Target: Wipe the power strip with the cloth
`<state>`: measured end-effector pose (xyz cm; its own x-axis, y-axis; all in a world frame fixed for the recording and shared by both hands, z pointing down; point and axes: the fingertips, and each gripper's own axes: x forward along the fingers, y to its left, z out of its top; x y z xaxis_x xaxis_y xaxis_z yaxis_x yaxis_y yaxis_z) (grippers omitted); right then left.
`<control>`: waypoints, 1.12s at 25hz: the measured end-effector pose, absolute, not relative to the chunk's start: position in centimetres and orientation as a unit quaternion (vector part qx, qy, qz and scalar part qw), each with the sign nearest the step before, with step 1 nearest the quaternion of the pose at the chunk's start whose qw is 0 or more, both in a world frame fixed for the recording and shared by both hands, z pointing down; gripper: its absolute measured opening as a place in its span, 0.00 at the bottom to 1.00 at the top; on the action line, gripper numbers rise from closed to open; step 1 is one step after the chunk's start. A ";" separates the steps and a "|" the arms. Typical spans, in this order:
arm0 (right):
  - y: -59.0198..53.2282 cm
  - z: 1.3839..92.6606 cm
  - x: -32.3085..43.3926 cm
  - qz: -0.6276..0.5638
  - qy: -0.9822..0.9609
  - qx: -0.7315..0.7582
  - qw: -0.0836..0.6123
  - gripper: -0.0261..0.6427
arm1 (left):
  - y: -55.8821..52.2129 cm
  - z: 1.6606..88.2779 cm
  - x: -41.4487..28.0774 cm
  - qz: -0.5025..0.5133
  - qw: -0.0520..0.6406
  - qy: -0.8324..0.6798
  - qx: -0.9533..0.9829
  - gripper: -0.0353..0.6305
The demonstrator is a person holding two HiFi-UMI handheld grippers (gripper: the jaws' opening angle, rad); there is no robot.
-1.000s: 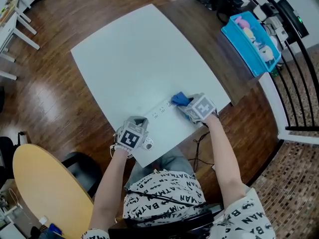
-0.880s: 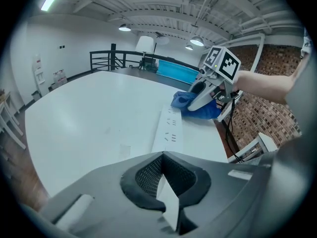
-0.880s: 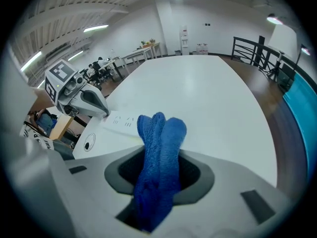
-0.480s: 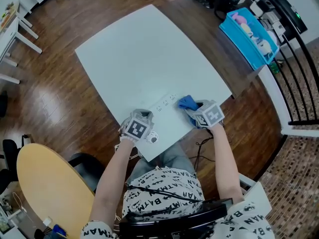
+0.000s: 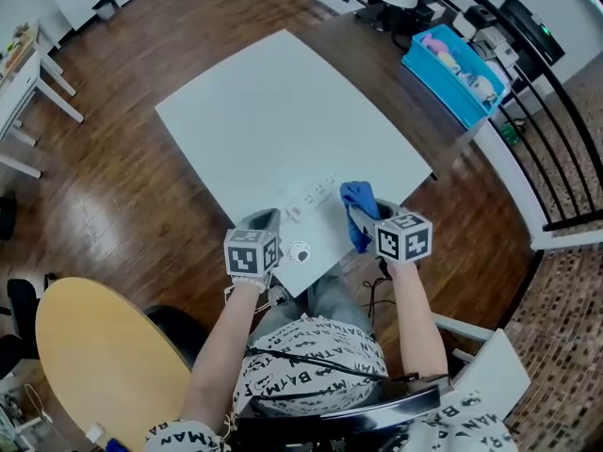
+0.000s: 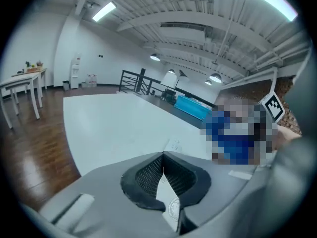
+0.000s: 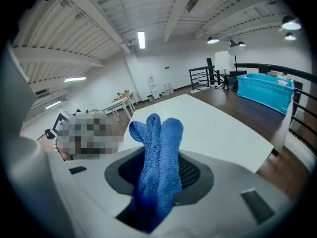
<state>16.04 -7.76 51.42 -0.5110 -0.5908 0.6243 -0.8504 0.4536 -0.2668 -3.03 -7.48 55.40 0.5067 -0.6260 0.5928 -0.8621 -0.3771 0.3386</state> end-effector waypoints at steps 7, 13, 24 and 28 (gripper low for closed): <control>-3.0 49.4 14.1 0.285 -0.813 0.470 0.191 0.26 | -4.1 52.3 -4.4 0.144 0.311 -0.484 0.805 0.05; -0.5 50.3 13.8 0.273 -0.818 0.463 0.205 0.26 | -2.6 50.3 -3.3 0.116 0.300 -0.500 0.804 0.05; 1.9 50.4 16.1 0.260 -0.834 0.438 0.213 0.26 | 0.2 49.7 0.5 0.115 0.293 -0.513 0.798 0.05; 2.2 50.9 16.7 0.261 -0.836 0.432 0.216 0.26 | 0.6 49.9 1.3 0.122 0.292 -0.515 0.797 0.05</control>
<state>16.66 2.16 50.88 -0.5329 -0.6097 0.5868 -0.8351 0.4906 -0.2487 1.29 0.57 49.94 0.4406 -0.7486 0.4955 -0.8914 -0.2994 0.3403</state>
